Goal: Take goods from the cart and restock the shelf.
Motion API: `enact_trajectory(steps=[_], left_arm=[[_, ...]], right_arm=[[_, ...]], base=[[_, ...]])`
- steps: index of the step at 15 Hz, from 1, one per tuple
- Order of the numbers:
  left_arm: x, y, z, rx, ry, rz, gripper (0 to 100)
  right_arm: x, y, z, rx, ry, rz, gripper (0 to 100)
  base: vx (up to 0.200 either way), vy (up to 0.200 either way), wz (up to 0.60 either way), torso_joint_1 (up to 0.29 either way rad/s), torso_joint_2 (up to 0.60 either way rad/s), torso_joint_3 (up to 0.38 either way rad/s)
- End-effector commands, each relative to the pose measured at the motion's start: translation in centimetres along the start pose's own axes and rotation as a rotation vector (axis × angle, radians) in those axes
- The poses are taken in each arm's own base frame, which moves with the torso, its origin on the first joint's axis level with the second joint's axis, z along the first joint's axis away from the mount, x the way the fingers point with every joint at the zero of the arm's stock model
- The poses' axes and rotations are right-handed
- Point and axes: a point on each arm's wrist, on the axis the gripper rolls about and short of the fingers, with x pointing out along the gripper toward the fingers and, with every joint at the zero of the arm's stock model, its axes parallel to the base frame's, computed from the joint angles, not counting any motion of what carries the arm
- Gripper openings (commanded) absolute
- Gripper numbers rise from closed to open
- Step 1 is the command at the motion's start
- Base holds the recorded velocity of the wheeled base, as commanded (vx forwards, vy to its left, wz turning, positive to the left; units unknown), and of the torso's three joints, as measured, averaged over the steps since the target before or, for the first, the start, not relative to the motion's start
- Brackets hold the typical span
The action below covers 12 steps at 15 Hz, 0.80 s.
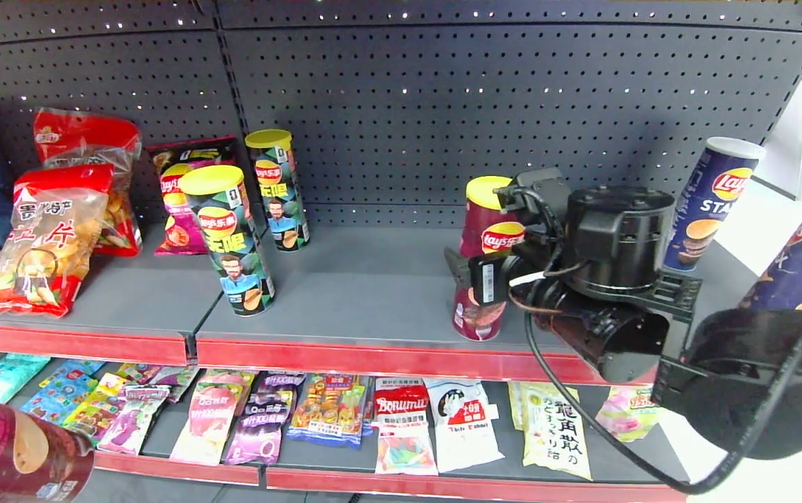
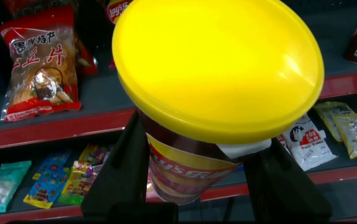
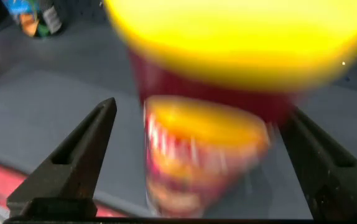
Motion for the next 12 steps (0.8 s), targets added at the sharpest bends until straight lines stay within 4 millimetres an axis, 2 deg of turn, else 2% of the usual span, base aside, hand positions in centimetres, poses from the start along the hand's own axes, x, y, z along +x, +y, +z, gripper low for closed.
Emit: enact_trajectory(steps=[1,4,6,8,11,12], left_arm=[[0.0,0.0,0.0,0.000,0.001,-0.002,0],[0.1,0.0,0.0,-0.002,0.007,-0.003,0],[0.3,0.0,0.0,-0.004,0.014,-0.006,0],[0.3,0.1,0.0,-0.004,0.015,-0.006,0],[0.3,0.1,0.0,-0.004,0.017,-0.006,0],[0.5,0.1,0.1,-0.005,0.020,-0.013,0]], right_arm=[[-3.9,-1.2,0.0,0.000,-0.008,0.030,100],[-6.7,-2.8,-0.7,-0.004,-0.002,0.040,100],[-8.6,-4.0,-0.2,0.024,-0.036,0.040,100],[-10.2,-6.1,0.7,0.063,-0.089,-0.002,100],[-12.5,-9.4,-0.3,0.062,-0.097,-0.095,100],[-13.7,-10.8,-1.2,0.059,-0.096,-0.132,100]], base=[[0.000,0.000,0.00,0.000,0.00,0.000],[0.000,0.000,0.00,0.000,0.00,0.000],[0.000,0.000,0.00,0.000,0.00,0.000],[0.000,0.000,0.00,0.000,0.00,0.000],[0.000,0.000,0.00,0.000,0.00,0.000],[0.000,0.000,0.00,0.000,0.00,0.000]])
